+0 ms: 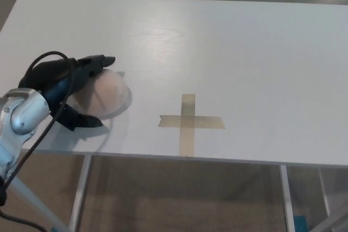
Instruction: Use the left hand to take the pink dumpling toy on a person's hand and put it on the desk.
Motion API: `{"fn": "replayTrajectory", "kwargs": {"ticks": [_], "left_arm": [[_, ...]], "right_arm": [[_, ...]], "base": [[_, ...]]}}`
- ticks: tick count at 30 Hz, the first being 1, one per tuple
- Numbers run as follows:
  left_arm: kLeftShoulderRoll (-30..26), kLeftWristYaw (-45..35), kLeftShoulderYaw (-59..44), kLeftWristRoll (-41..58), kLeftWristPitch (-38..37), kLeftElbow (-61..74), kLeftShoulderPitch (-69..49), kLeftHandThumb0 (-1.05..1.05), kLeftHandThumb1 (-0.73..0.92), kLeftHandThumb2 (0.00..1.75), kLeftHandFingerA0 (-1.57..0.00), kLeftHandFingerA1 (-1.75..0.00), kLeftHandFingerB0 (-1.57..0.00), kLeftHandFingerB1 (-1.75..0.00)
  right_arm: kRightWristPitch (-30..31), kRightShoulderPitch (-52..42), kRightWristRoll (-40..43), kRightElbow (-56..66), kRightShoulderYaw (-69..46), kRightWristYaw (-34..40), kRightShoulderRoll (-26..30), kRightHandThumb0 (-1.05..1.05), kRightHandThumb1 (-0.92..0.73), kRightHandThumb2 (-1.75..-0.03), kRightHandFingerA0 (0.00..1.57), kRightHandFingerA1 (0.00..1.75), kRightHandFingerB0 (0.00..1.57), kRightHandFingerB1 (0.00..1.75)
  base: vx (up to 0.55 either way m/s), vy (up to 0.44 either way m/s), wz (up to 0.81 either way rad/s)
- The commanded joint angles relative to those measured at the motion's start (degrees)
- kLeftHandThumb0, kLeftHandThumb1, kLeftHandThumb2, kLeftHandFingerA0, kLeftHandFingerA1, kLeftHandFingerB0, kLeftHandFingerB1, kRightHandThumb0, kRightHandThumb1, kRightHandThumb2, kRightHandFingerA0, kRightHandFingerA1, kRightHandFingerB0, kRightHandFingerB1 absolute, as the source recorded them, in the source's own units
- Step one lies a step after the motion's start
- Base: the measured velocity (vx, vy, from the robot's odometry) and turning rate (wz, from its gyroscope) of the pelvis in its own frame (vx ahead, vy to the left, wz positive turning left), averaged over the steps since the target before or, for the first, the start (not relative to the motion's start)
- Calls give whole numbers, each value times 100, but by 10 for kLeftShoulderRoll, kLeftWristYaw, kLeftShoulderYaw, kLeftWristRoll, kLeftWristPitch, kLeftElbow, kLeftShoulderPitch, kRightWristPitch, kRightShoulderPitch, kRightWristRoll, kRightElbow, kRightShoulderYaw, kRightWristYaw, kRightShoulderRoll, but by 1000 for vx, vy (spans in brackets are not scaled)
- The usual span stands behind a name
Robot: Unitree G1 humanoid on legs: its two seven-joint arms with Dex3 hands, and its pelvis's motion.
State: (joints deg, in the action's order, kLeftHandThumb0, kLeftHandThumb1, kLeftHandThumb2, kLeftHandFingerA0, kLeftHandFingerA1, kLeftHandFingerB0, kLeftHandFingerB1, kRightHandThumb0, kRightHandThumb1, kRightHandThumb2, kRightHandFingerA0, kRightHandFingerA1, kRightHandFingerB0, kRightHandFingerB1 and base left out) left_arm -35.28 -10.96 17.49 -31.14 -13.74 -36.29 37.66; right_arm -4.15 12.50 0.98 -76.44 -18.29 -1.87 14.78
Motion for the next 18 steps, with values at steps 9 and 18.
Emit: {"fn": "replayTrajectory", "kwargs": {"ticks": [9, 18], "left_arm": [[-6, -59, 2, -7, 66, 36, -3, -89, 48, 60, 0, 0, 0, -3], [-30, -132, -59, 51, 110, 203, -3, -89, 46, 62, 0, 0, 0, -3]], "right_arm": [[13, -8, 8, -4, -6, -2, -1, -46, -57, -57, 65, 46, 65, 45], [14, -9, 7, -3, -5, -6, 1, -46, -57, -58, 65, 46, 63, 45]], "base": [[0, 0, 0], [0, 0, 0]]}}
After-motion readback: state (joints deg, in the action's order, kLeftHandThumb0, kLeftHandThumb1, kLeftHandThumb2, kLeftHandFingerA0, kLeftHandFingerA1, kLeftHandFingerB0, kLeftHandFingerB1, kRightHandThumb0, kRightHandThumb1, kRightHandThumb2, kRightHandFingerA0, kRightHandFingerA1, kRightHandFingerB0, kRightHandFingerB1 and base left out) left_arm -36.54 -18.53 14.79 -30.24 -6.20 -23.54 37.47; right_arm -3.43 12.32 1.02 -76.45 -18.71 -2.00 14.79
